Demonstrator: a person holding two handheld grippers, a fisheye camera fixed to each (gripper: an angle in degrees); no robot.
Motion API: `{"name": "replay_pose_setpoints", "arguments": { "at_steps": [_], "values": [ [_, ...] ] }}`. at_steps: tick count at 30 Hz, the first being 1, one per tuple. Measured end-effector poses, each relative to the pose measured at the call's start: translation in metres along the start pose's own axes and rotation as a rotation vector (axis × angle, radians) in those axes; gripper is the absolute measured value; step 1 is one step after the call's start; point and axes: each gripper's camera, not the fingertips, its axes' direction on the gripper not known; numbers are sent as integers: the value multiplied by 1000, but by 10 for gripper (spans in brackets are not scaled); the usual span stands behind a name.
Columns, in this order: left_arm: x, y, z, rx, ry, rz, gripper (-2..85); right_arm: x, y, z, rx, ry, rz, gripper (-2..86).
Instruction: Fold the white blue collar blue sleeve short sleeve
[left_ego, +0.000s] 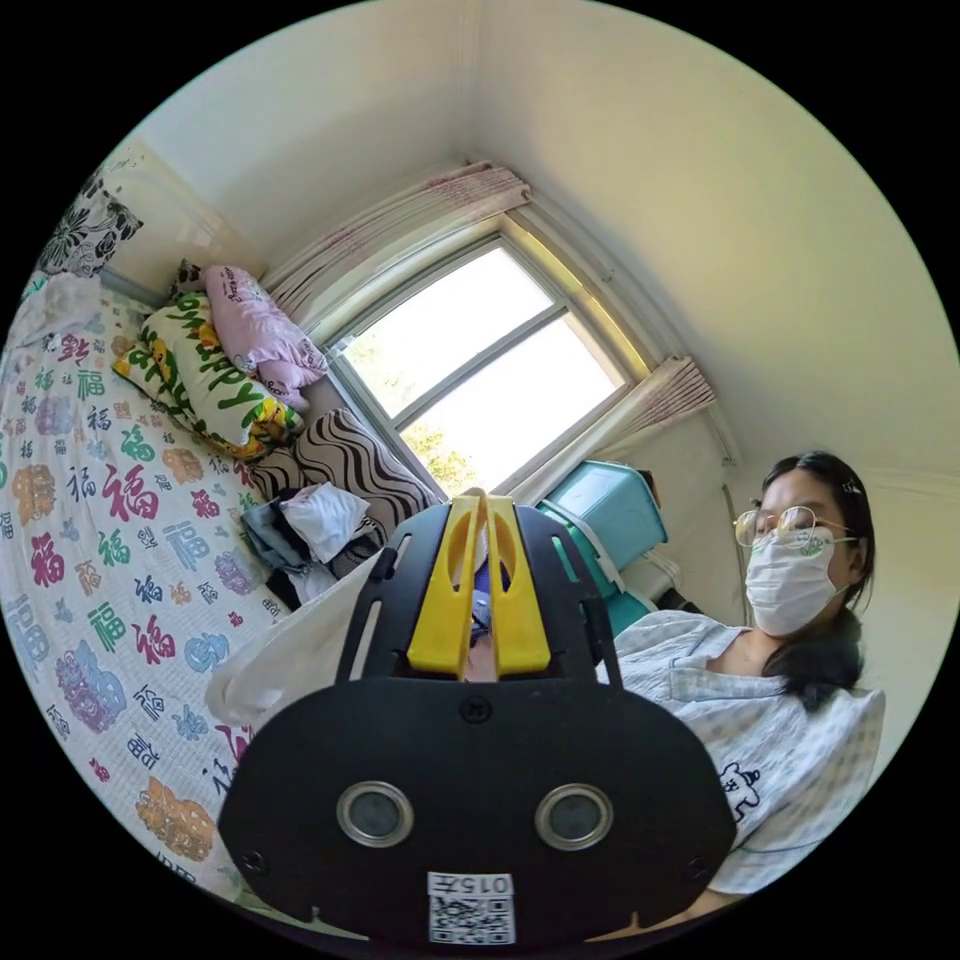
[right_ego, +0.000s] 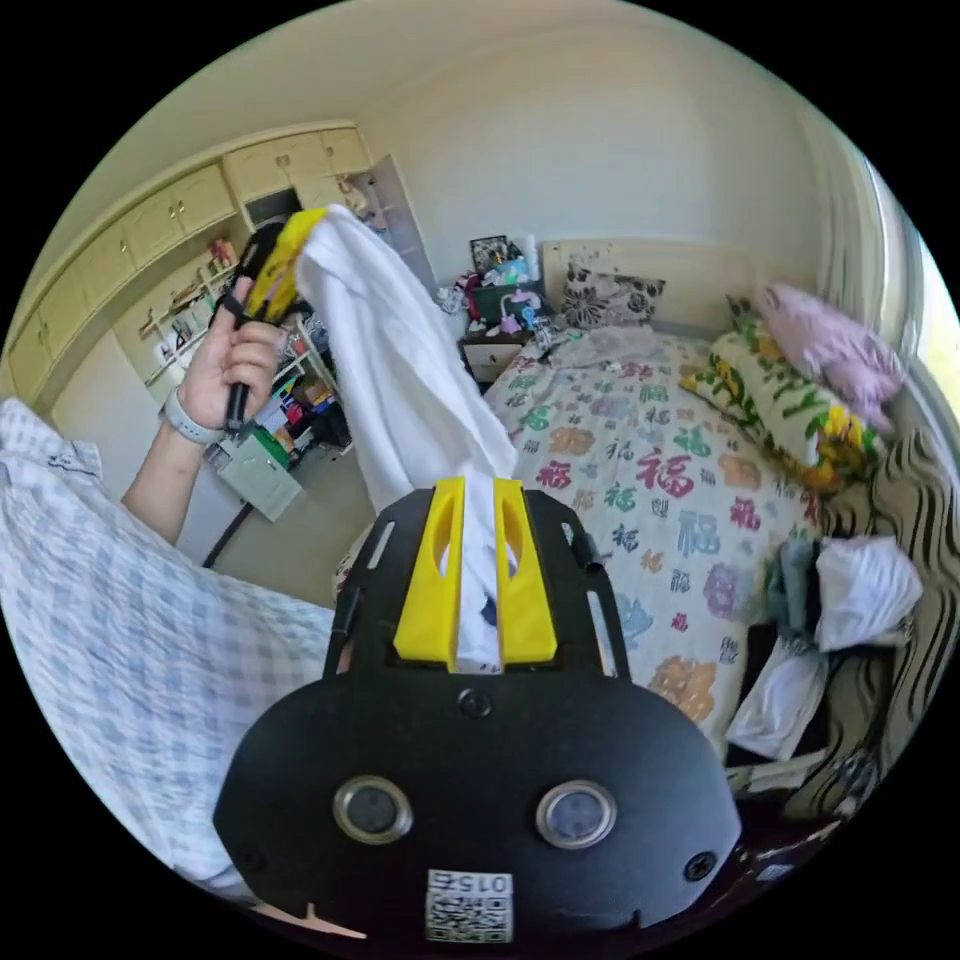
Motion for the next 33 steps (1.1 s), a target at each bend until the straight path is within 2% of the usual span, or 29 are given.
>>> {"name": "replay_pose_setpoints", "arguments": {
  "at_steps": [4,6,9,13,15,20,21,23,29,33],
  "values": [
    [24,-18,-13,-15,12,28,-8,39,19,22,-80,-160,253,91],
    [26,-25,-17,2,32,8,-8,45,17,30,-53,-266,300,107],
    [31,-33,-25,27,-7,-19,-8,26,-18,40,-12,-318,178,119],
    [35,-33,-43,115,12,-79,-8,1,-87,66,-23,-153,-4,124],
    [37,-30,-56,182,32,-109,-8,5,-112,77,-45,-167,-13,131],
    [61,0,-84,376,-79,-68,-8,32,-140,81,-25,-286,-15,118],
    [64,13,-84,428,-102,-67,-8,36,-140,82,-39,-300,-22,105],
    [64,34,-83,488,-136,-83,-8,57,-138,86,-104,-325,-41,23],
    [49,90,-96,657,-265,-226,-8,126,-132,94,-328,-350,-70,-4],
    [44,119,-117,767,-309,-282,-8,158,-143,100,-383,-337,-87,-3]
  ]
}}
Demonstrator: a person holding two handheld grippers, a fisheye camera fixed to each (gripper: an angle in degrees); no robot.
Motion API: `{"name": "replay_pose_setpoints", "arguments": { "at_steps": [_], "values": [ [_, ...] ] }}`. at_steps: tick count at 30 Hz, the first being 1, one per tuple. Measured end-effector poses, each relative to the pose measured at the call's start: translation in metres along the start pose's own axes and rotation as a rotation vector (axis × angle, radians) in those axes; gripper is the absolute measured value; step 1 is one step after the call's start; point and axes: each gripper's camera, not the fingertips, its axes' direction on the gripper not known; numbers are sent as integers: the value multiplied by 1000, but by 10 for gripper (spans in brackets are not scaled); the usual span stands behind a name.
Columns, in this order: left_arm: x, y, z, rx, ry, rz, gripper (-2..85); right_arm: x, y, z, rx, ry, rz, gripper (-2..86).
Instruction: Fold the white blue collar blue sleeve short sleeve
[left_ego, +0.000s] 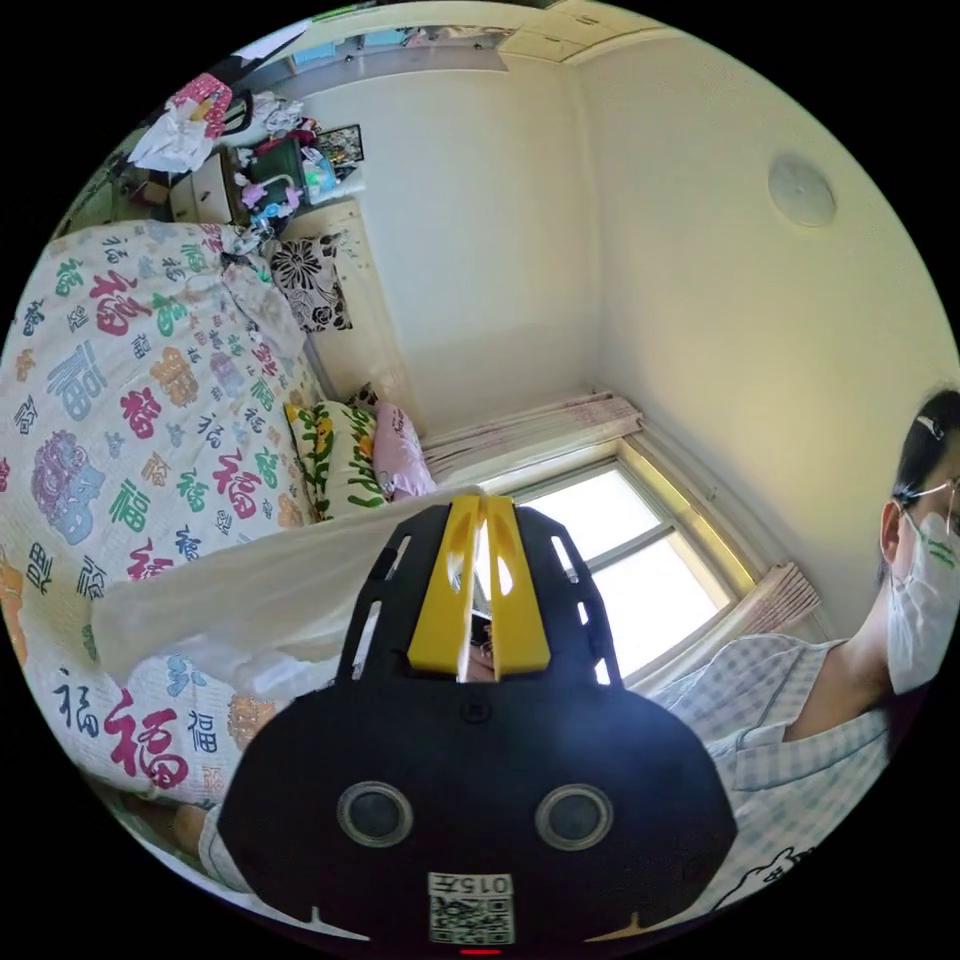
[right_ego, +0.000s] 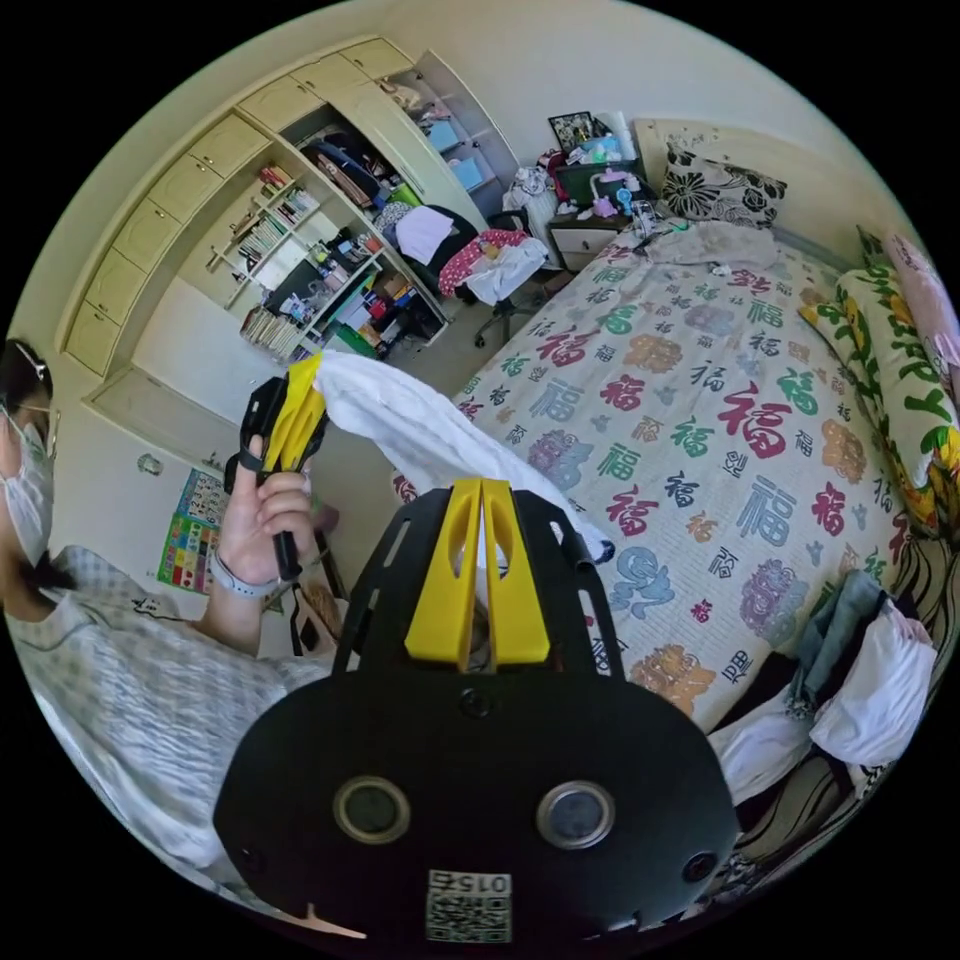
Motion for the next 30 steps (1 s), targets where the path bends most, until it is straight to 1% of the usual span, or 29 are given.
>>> {"name": "replay_pose_setpoints", "arguments": {
  "at_steps": [3,4,7,8,9,10,11,12,15,17,19,20,22,24,27,29,30],
  "values": [
    [-8,-4,-13,29,5,-32,-8,17,-12,-2,-9,-59,-6,5],
    [-10,-7,-14,17,16,-39,-8,19,-15,1,-38,-84,-42,16],
    [-9,-17,-8,-58,14,-20,-8,16,-19,10,-48,-121,-102,99],
    [-9,-19,-7,-76,12,-14,-8,16,-21,15,-44,-106,-110,105],
    [-9,-24,-4,-111,9,-4,-8,17,-24,19,-37,-82,-112,95],
    [-10,-30,-2,-140,10,9,-8,20,-30,24,-7,-14,-101,76],
    [-11,-34,-2,-152,13,17,-8,28,-38,28,31,58,-53,42],
    [-15,-43,-3,-177,15,29,-8,33,-42,29,49,82,-30,25],
    [-27,-73,-9,-220,28,82,-8,60,-64,27,128,167,9,10],
    [-38,-95,-14,-234,55,99,-8,82,-82,15,219,232,12,5],
    [-49,-119,-21,-235,117,113,-8,94,-97,4,270,243,-12,3],
    [-49,-124,-23,-235,128,129,-8,99,-105,-3,306,285,-53,2],
    [-50,-138,-34,-239,157,194,-8,103,-118,-10,324,311,-121,1],
    [-52,-141,-47,-255,183,256,-8,105,-128,-15,312,325,-197,1],
    [-67,-133,-82,-313,189,348,-8,101,-131,-6,206,363,-356,0],
    [-89,-120,-112,-348,132,375,-7,104,-124,27,70,340,-440,0],
    [-110,-108,-132,-378,70,368,-6,106,-121,40,30,335,-453,0]
  ]
}}
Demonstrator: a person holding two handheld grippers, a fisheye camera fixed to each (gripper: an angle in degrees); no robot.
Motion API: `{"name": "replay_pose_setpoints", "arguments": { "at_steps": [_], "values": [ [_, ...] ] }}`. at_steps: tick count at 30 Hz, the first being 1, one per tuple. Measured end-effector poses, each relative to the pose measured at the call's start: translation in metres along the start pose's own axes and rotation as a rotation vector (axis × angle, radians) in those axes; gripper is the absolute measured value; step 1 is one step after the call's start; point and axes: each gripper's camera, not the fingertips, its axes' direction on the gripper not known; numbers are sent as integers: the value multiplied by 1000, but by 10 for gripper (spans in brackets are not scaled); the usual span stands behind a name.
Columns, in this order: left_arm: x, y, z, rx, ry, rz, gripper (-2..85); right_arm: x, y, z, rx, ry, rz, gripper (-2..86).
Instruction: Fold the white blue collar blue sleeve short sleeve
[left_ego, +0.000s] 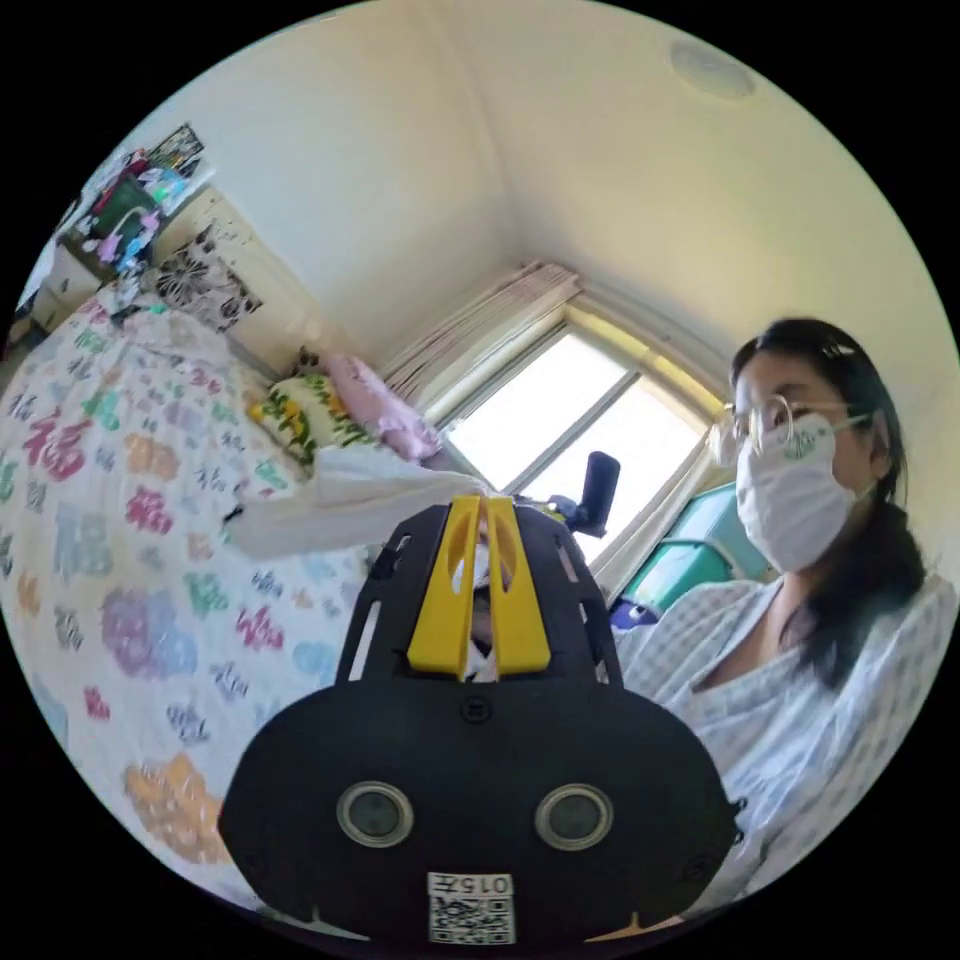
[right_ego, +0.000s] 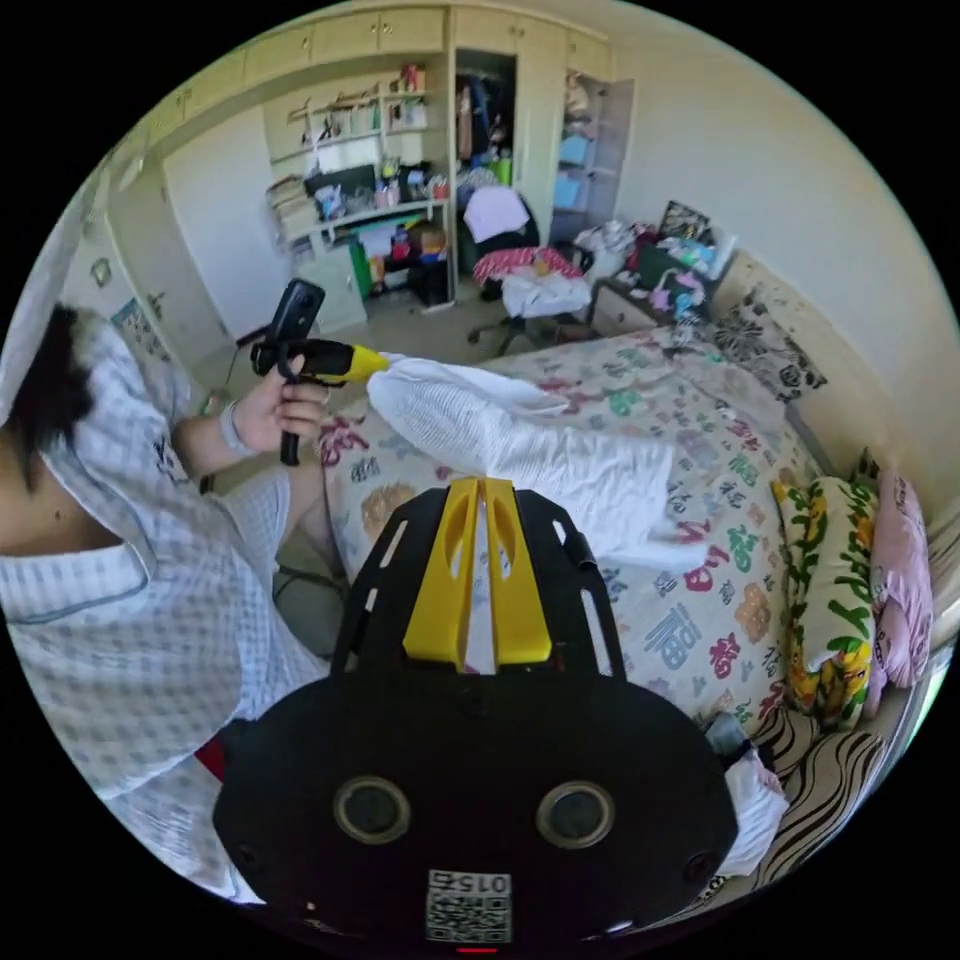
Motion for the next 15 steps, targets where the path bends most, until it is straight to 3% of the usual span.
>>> {"name": "replay_pose_setpoints", "arguments": {
  "at_steps": [3,7,11,15],
  "values": [
    [-48,73,-29,-166,-147,-167,-2,-12,30,82,-157,-53,-1,0],
    [-110,178,-46,-471,-311,-331,33,-21,98,203,-314,-228,229,7],
    [-142,212,-69,-447,-266,-417,68,1,155,245,-320,-200,645,50],
    [-154,182,-85,-396,-496,-275,106,44,177,239,-169,-124,874,83]
  ]
}}
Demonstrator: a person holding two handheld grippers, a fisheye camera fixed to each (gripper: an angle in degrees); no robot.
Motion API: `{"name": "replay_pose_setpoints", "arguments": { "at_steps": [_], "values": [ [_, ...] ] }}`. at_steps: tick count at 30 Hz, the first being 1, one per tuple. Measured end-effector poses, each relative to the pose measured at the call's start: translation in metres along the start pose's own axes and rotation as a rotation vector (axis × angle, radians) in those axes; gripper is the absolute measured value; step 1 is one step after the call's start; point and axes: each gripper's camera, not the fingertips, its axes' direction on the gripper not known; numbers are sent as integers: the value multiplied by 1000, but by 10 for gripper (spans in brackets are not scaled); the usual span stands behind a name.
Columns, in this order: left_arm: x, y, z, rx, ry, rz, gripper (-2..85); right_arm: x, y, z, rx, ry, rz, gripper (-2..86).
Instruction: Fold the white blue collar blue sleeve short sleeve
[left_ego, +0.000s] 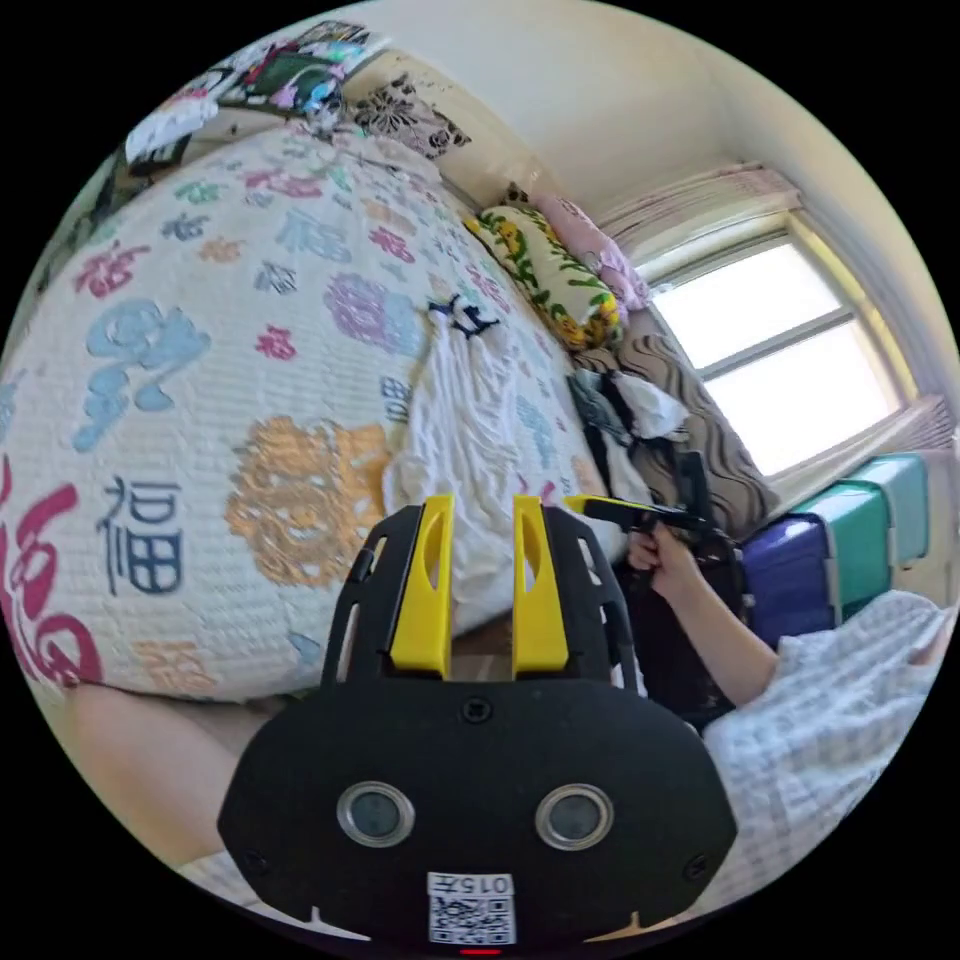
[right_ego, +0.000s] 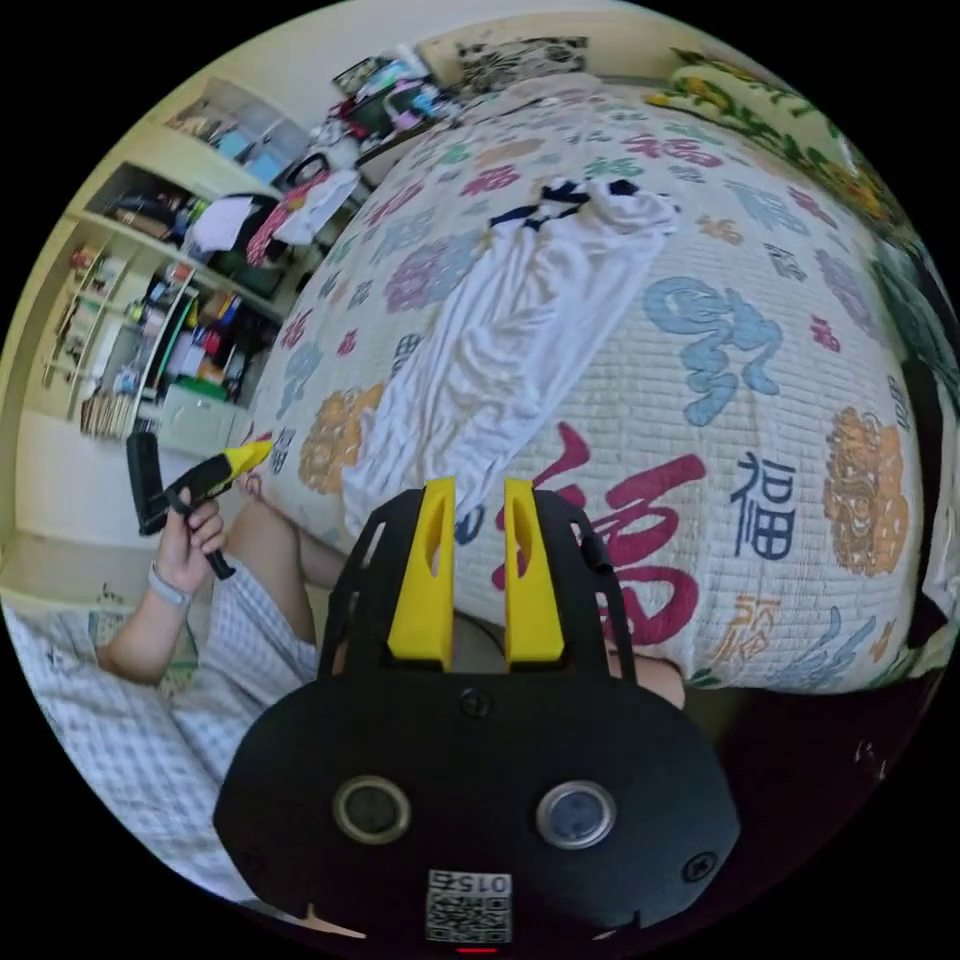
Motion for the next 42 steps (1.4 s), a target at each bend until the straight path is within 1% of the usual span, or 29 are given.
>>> {"name": "replay_pose_setpoints", "arguments": {
  "at_steps": [2,3,4,5,6,7,8,9,11,13,14,16,18,20,23,25,27,30,33,35,37,38,40,42],
  "values": [
    [-13,-16,9,2,-55,-19,123,30,-26,5,54,10,116,98],
    [-24,-26,21,-49,-62,-47,127,38,-34,9,53,-9,148,103],
    [-33,-35,35,-115,-83,-69,128,52,-49,17,35,-84,200,104],
    [-37,-39,42,-144,-105,-78,126,64,-63,27,13,-159,253,99],
    [-46,-45,53,-188,-149,-93,114,69,-69,31,9,-194,277,95],
    [-56,-48,62,-221,-144,-125,94,80,-80,41,-28,-249,325,70],
    [-61,-49,65,-234,-121,-150,69,88,-87,50,-75,-296,364,30],
    [-69,-50,67,-250,-66,-192,18,91,-90,52,-85,-315,363,25],
    [-76,-49,60,-221,-27,-245,4,97,-90,40,-47,-285,349,10],
    [-72,-47,31,-133,13,-182,-4,102,-79,16,41,-304,313,5],
    [-70,-45,20,-112,10,-155,-5,104,-65,-3,105,-295,291,3],
    [-67,-32,-28,-24,-5,-96,-7,108,-35,-31,185,-273,285,1],
    [-68,-18,-63,25,16,-94,-8,115,1,-55,252,-267,329,1],
    [-69,-3,-90,47,55,-97,-8,124,47,-75,318,-279,422,0],
    [-67,18,-124,56,33,-81,-8,127,88,-86,342,-222,501,0],
    [-65,30,-141,33,-12,-61,-8,127,103,-88,334,-207,520,0],
    [-66,35,-151,22,6,-63,-9,130,111,-87,316,-237,533,0],
    [-68,35,-172,58,44,-83,-9,136,114,-93,354,-304,538,0],
    [-77,2,-185,104,102,-94,-9,149,86,-108,416,-353,502,0],
    [-80,-38,-191,135,127,-88,-9,160,34,-132,443,-358,420,0],
    [-71,-107,-197,163,163,-56,-9,162,-16,-158,468,-304,361,0],
    [-68,-125,-199,174,171,-49,-9,162,-49,-177,501,-301,336,0],
    [-49,-196,-213,250,200,-63,-9,161,-98,-209,559,-342,317,-1],
    [-30,-240,-231,322,203,-65,-9,161,-139,-240,615,-382,338,0]
  ]
}}
